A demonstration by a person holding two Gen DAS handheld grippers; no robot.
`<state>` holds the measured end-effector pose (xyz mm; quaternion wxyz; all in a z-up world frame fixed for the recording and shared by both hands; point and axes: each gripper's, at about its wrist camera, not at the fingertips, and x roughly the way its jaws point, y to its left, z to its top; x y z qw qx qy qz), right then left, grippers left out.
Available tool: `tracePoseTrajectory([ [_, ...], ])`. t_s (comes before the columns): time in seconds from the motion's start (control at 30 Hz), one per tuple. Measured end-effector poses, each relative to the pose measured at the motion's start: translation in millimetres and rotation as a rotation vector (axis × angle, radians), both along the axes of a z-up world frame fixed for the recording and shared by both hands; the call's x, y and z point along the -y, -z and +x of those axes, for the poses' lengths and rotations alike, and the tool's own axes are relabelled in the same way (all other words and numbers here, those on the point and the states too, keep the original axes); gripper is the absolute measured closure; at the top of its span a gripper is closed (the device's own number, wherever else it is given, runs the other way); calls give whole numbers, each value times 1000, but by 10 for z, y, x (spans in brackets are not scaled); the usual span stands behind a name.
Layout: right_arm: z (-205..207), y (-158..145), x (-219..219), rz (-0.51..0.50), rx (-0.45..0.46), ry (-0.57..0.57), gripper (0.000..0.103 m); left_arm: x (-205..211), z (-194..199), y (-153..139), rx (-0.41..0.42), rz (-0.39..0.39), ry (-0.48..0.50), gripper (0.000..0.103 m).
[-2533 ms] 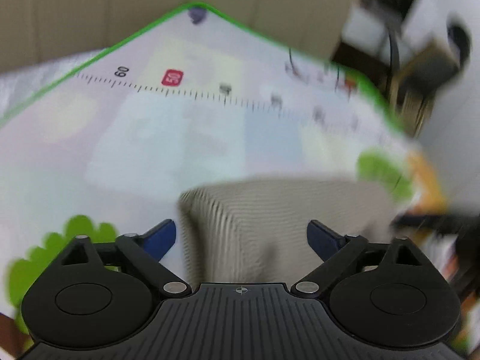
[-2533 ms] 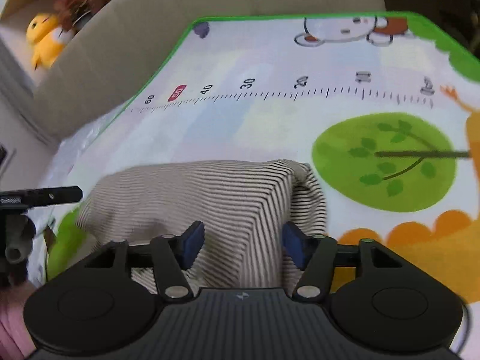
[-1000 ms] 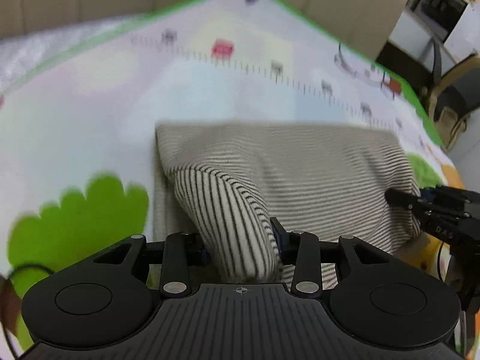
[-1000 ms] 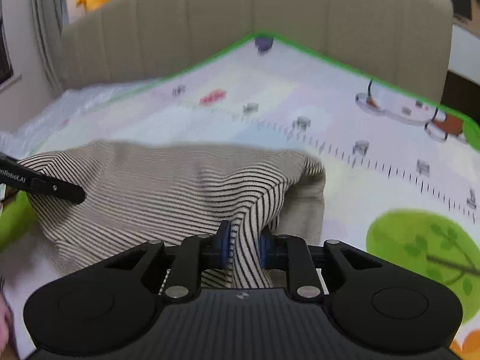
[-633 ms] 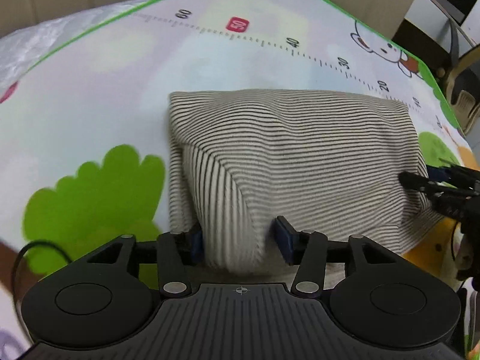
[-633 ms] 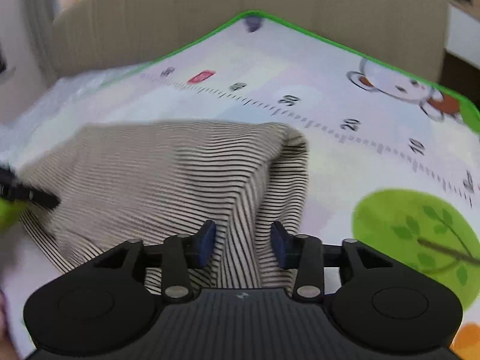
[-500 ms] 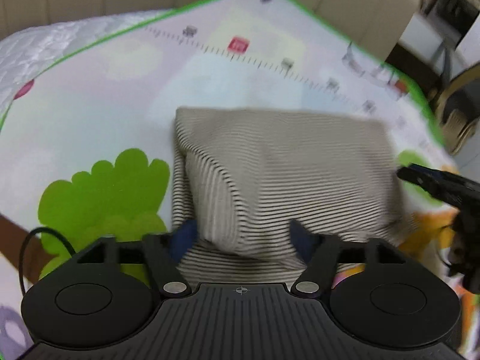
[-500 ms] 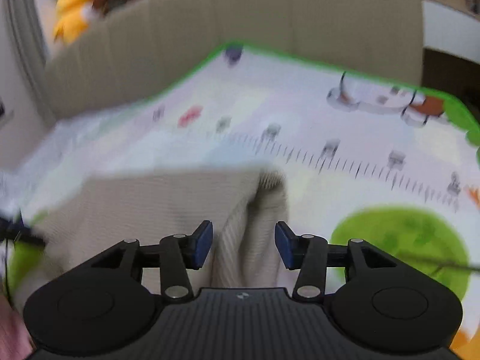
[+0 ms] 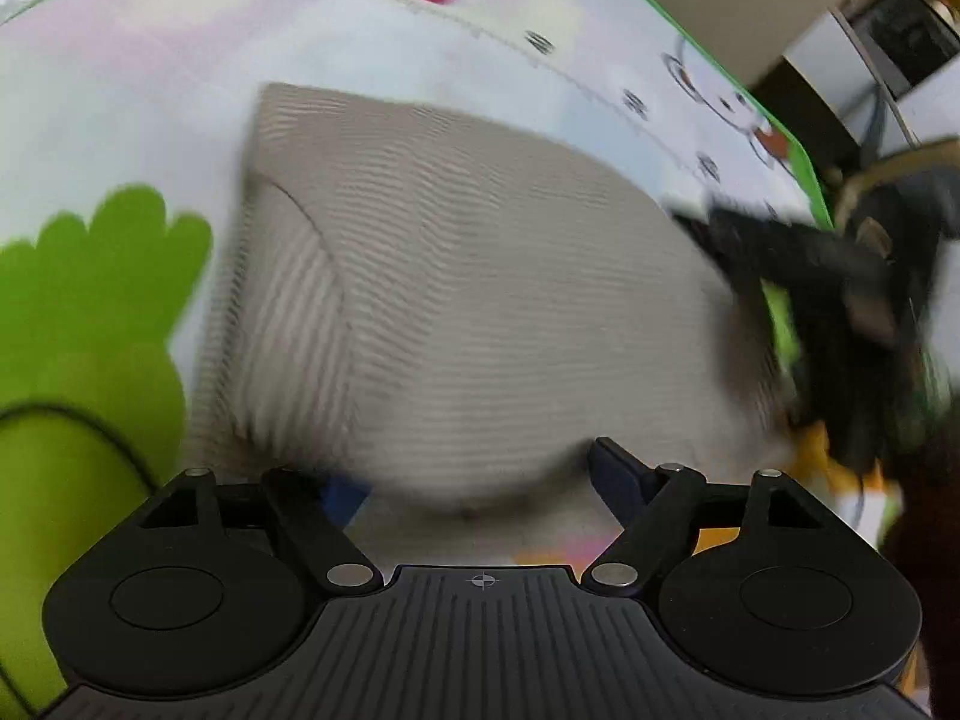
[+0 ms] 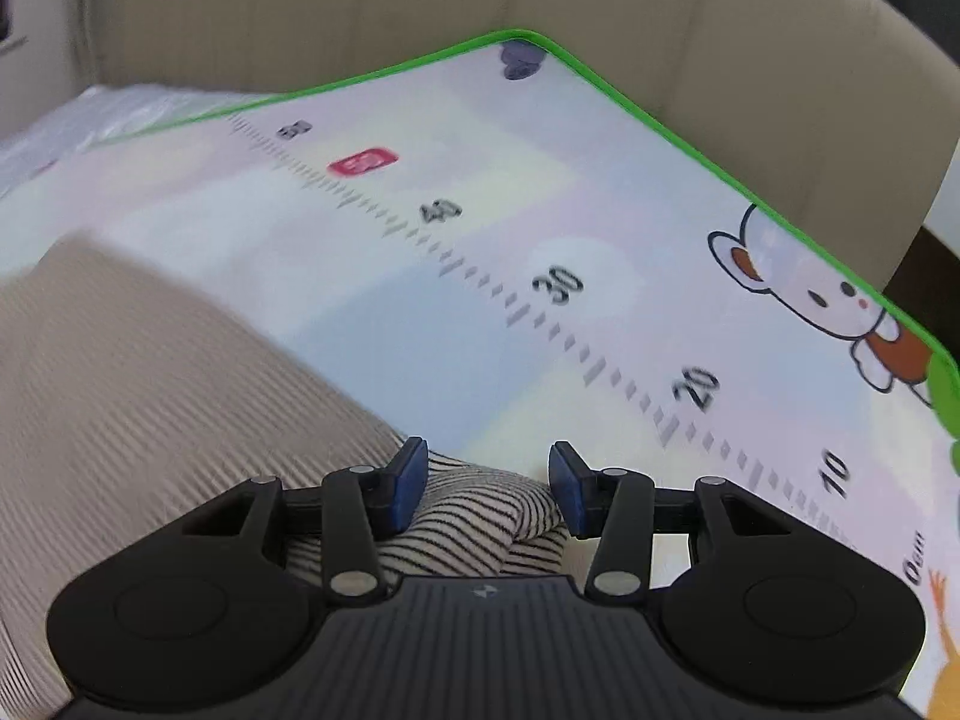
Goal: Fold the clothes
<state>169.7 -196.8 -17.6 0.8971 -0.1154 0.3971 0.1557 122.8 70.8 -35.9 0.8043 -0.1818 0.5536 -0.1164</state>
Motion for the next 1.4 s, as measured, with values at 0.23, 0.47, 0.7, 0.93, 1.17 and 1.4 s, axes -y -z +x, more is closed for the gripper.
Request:
tracePoseTrajectory([
  [0.23,-652,14,275,39,-75,-15,66,43,746,-79,157,74,-14,20],
  [0.47,-1227,-84,-57,64,-111,-140,84,18,1071,-261,313,236,-49,16],
  [0.7,-1343,-202,-94,91,-109,-207,79,-132,454,-694,417,231,-33,20],
  [0.93,-1305,-676,-72,225,38,-191,67,265,336,-511,323,110,155,36],
  [1.17,-1504,-100,-339,135,-131,-245,57,183,508,-104,246,173,105,39],
  [1.4,-1213,-380,-180,210,-130,-167,49,147,445,-171,256,199,101,32],
])
